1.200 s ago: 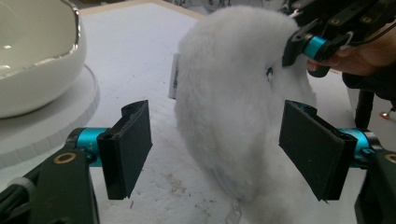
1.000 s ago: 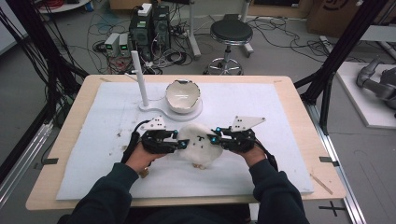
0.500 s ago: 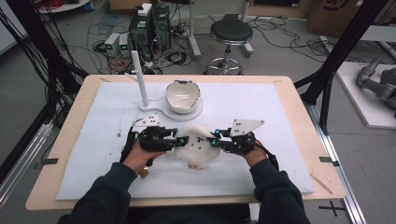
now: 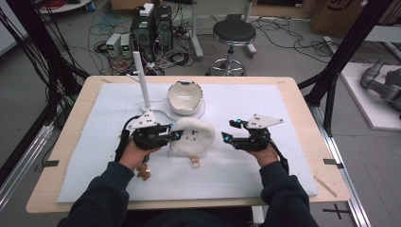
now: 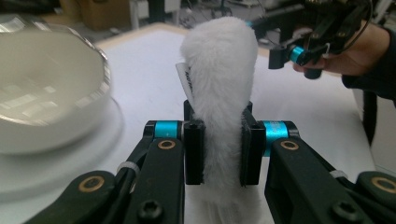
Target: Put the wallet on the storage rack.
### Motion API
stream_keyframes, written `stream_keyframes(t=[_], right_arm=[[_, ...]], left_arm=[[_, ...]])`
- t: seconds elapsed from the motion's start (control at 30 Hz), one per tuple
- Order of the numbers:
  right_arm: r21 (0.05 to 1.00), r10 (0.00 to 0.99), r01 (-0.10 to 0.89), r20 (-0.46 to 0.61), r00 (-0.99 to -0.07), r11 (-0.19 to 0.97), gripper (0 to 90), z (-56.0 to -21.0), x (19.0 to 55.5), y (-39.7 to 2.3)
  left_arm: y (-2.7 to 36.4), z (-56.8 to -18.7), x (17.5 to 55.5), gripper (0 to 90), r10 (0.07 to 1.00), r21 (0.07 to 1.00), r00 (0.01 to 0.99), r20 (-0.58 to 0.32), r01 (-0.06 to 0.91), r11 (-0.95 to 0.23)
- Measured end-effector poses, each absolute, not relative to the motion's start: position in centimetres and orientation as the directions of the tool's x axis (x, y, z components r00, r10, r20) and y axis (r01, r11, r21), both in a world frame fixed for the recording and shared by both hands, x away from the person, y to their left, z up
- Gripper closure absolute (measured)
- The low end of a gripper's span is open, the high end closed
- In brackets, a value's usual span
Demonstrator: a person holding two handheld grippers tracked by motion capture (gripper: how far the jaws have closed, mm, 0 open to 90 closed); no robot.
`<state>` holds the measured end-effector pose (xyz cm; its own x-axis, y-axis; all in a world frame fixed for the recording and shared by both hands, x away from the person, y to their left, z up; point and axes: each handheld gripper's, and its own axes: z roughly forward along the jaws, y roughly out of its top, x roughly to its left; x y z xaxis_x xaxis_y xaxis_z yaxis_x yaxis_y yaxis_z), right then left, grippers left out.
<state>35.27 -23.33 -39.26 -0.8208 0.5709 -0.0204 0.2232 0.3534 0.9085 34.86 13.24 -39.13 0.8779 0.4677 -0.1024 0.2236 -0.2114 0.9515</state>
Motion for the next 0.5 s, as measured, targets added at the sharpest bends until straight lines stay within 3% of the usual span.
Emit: stream_keyframes(t=[0.07,0.4,0.5], right_arm=[[0.916,0.615,0.239,-0.011,-0.789,0.322,41.7,-39.1,35.3,-24.9],[0.921,0.733,0.289,0.005,-0.68,0.262,31.7,-38.9,35.2,-30.3],[0.917,0.754,0.322,0.036,-0.656,0.235,31.6,-39.2,35.3,-31.4]], left_arm=[[14.2,-37.2,35.2,75.9,0.492,0.97,0.869,-0.046,0.157,-0.186],[16.0,-32.7,37.5,75.7,0.557,0.972,0.829,0.053,0.085,-0.219],[16.1,-30.4,39.4,75.7,0.548,0.951,0.818,0.175,0.002,-0.308]])
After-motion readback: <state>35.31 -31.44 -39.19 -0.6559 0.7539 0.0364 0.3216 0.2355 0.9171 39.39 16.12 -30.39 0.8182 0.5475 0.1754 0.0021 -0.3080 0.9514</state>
